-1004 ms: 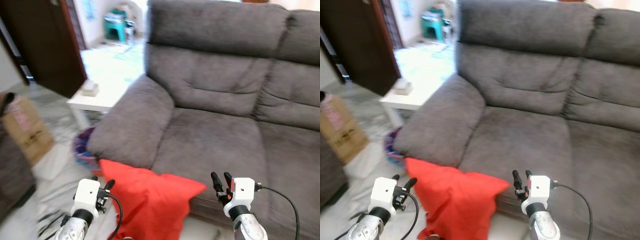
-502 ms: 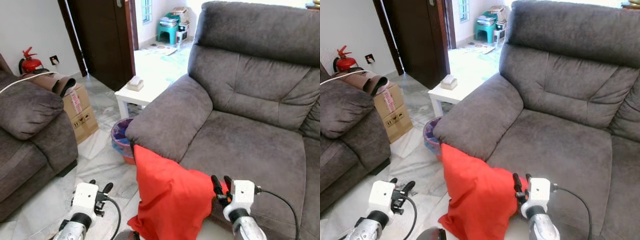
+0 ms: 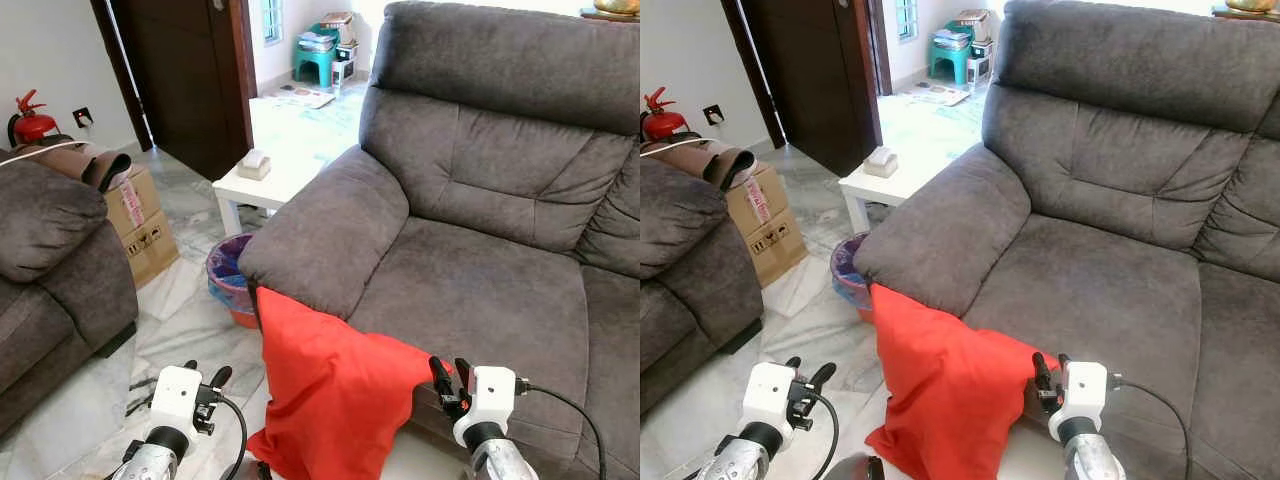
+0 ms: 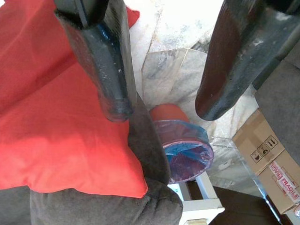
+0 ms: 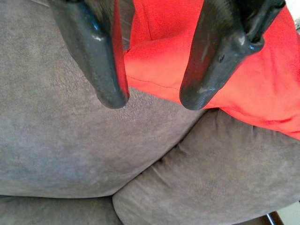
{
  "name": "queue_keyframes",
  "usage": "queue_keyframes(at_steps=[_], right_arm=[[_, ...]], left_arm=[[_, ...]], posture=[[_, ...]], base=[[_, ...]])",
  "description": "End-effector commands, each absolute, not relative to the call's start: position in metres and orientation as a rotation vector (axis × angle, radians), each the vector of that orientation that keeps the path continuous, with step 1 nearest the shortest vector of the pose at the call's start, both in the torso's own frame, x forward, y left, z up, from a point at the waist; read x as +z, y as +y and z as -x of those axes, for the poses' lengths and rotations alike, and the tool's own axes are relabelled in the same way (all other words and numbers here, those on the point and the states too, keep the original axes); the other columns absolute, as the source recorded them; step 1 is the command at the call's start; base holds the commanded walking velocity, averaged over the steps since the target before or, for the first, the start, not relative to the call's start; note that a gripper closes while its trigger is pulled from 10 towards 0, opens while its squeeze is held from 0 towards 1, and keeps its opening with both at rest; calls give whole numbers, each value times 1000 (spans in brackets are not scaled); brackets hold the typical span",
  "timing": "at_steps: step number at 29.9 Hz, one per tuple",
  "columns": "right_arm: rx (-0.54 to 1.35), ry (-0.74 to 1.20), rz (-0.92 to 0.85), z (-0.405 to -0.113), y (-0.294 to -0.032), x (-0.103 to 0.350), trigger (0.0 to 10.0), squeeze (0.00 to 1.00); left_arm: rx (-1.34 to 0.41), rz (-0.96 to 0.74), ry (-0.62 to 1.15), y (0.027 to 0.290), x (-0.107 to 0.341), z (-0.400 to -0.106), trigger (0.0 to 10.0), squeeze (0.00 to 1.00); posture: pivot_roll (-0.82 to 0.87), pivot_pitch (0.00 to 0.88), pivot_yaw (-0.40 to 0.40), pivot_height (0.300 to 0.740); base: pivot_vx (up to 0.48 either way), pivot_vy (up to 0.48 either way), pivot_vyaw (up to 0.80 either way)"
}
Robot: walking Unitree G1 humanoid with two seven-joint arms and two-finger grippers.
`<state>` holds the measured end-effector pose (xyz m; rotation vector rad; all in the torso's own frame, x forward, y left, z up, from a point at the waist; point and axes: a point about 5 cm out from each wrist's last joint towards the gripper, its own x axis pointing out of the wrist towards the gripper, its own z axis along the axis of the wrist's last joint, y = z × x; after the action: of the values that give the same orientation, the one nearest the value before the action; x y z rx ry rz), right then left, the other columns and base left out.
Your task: Move the pillow to the sofa from floor
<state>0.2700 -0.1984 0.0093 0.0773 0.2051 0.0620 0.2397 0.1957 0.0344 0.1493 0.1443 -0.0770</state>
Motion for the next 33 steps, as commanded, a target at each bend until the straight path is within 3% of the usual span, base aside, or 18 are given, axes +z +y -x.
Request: queue_keyframes(at_steps=[1, 13, 32, 33], right_arm=[[52, 205, -89, -270, -198, 9, 10000, 0], [46, 199, -97, -272, -198, 10, 10000, 0], [194, 292, -15, -286, -201, 12, 10000, 0], [249, 303, -6, -291, -198, 15, 10000, 651]], left_arm=[[-76, -151, 149, 196, 34, -238, 10000, 0], [-83, -163, 142, 195, 35, -239, 10000, 0], [13, -178, 193, 206, 19, -215, 10000, 0], [22, -181, 186, 204, 19, -214, 10000, 0]], posture=[[13, 64, 24, 627], [14, 65, 23, 627], [65, 62, -36, 627], [88, 60, -52, 627]], base=[[285, 0, 0], [368, 0, 0], [0, 0, 0], [0, 0, 0]])
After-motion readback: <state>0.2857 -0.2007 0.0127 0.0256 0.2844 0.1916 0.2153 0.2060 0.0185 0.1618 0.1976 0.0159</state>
